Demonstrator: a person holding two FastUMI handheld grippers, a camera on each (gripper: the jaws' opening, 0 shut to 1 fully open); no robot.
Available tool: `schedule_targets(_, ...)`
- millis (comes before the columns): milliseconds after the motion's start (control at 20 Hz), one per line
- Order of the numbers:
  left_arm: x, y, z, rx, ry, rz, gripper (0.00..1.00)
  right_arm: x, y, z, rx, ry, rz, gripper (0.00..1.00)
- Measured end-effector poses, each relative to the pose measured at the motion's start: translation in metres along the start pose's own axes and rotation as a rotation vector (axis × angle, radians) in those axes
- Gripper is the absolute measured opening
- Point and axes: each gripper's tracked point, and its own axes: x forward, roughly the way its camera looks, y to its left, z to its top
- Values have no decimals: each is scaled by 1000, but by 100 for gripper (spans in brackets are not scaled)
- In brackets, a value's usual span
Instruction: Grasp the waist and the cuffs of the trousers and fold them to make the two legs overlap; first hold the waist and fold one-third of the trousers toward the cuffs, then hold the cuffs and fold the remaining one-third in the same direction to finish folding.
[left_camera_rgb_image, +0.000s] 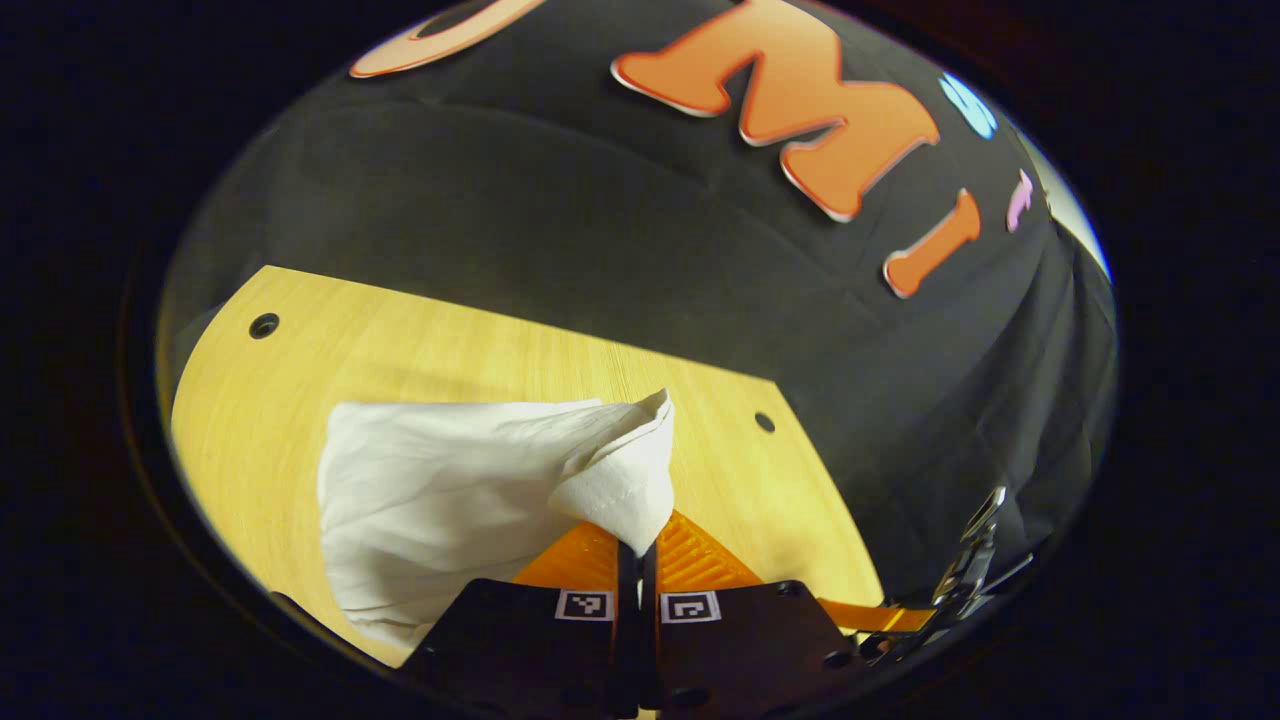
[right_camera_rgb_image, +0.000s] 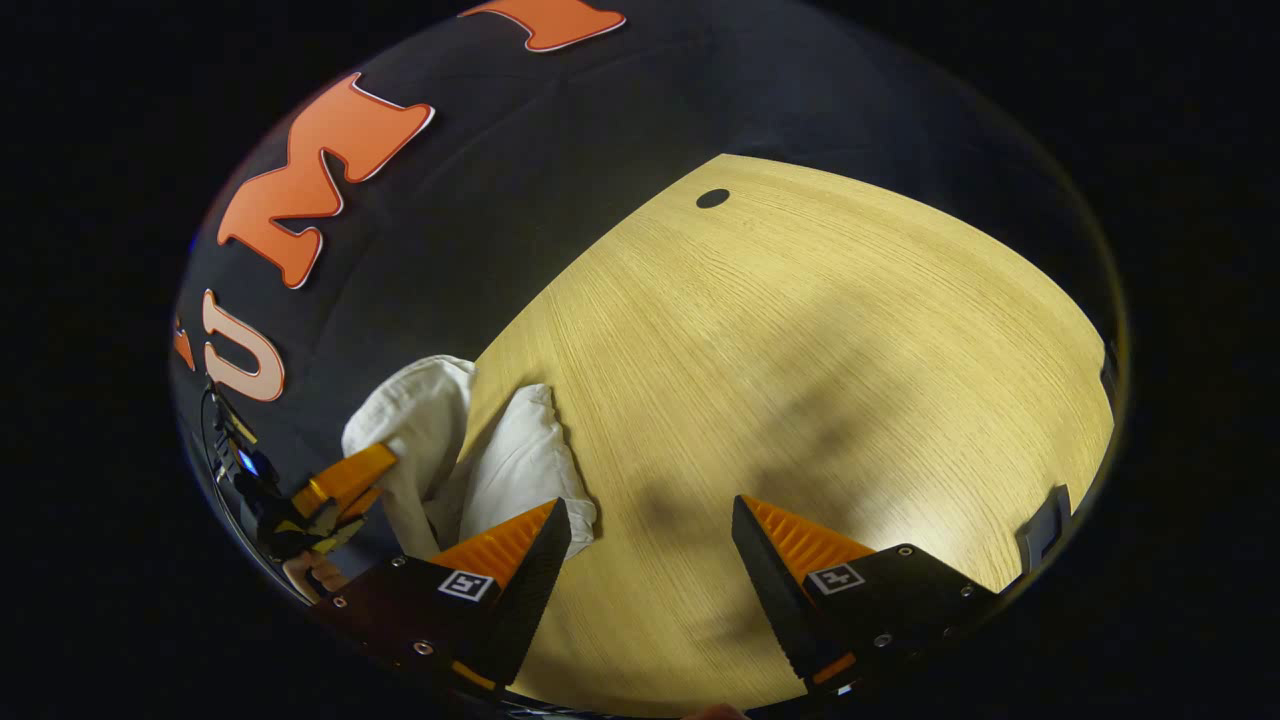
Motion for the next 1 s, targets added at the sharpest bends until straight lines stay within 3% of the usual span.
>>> schedule_targets(250, 25, 7, -46, 141, 129, 61, 1, -4, -13, -4, 6, 5, -11, 98)
schedule_targets(500, 29, 4, -61, 202, 166, 93, 9, -5, -13, -6, -8, 16, -13, 98)
schedule_targets(550, 23, 7, -60, 209, 162, 98, 30, -5, -12, -7, -13, 20, -11, 98)
schedule_targets(650, 29, -5, -60, 213, 153, 75, 41, -3, -7, -7, -26, 23, -9, 98)
schedule_targets(800, 22, -7, -56, 250, 144, 88, 100, -3, -1, -8, -53, 31, -11, 98)
schedule_targets(1000, -19, 6, -28, 284, 42, 148, 99, -3, 15, 3, -127, 15, -16, 98)
